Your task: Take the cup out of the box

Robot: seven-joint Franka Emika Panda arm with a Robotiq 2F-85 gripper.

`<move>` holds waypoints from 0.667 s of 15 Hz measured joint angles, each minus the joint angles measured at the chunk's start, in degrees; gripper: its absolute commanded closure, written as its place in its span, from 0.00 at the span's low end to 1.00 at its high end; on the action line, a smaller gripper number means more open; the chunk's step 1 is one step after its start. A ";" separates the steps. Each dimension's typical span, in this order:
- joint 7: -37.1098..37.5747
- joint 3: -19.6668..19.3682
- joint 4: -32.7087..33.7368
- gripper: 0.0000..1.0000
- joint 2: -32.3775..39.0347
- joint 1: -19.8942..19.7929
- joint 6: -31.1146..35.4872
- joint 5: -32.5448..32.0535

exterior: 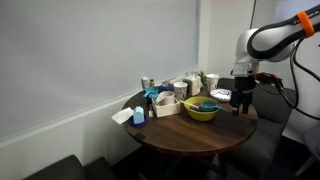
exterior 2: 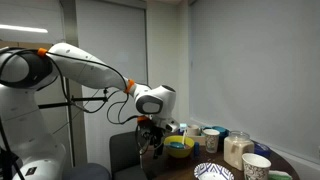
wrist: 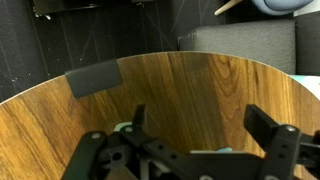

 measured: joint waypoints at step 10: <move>5.75 1.66 0.48 0.00 -5.80 -1.63 10.85 -0.87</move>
